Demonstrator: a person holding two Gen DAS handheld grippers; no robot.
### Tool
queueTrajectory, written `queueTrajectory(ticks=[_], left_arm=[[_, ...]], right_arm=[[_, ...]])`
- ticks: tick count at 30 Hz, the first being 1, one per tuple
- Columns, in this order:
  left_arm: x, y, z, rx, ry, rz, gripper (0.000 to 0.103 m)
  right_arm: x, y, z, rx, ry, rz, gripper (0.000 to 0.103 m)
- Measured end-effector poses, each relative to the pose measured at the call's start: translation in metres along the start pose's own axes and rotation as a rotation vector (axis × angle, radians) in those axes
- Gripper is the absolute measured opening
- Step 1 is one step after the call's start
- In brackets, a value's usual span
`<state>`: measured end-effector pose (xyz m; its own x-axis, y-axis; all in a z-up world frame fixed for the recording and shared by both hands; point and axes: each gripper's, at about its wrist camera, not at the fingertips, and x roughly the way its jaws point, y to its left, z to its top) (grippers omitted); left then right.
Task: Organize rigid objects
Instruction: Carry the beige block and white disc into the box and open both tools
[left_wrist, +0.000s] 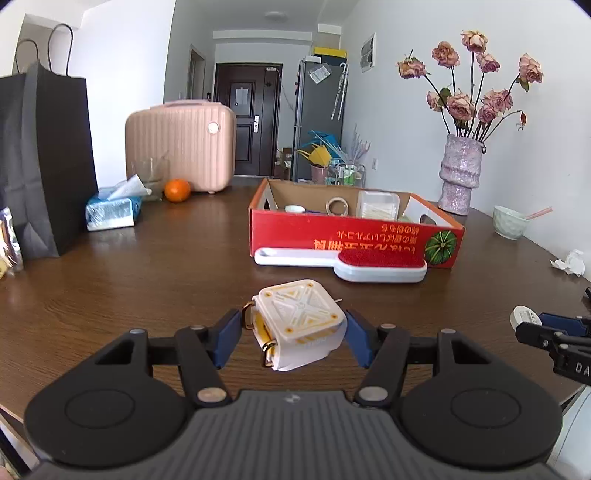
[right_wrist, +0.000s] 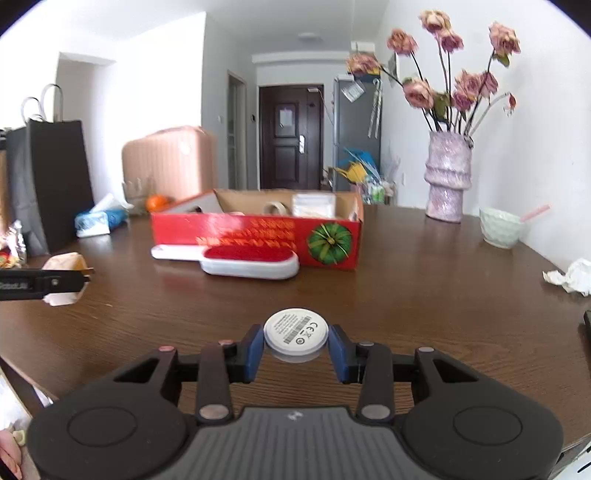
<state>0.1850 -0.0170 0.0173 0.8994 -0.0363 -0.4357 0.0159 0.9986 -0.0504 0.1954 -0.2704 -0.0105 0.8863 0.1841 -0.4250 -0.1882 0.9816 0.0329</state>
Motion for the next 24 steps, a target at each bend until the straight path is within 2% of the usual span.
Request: queueTrajectory(ticks=[6, 14, 19, 24], left_arm=[[-0.003, 0.002, 0.007, -0.014, -0.024, -0.02, 0.062], [0.032, 0.002, 0.025, -0.012, -0.02, -0.037, 0.062], [0.061, -0.001, 0.06, -0.009, -0.02, -0.119, 0.062], [0.092, -0.003, 0.09, 0.025, -0.025, -0.129, 0.062]], right_arm=[[-0.013, 0.014, 0.005, -0.015, -0.062, 0.023, 0.037], [0.0, 0.017, 0.02, -0.008, -0.118, 0.009, 0.037], [0.031, 0.015, 0.049, -0.042, -0.118, 0.03, 0.037], [0.057, 0.016, 0.089, -0.084, -0.158, 0.042, 0.037]])
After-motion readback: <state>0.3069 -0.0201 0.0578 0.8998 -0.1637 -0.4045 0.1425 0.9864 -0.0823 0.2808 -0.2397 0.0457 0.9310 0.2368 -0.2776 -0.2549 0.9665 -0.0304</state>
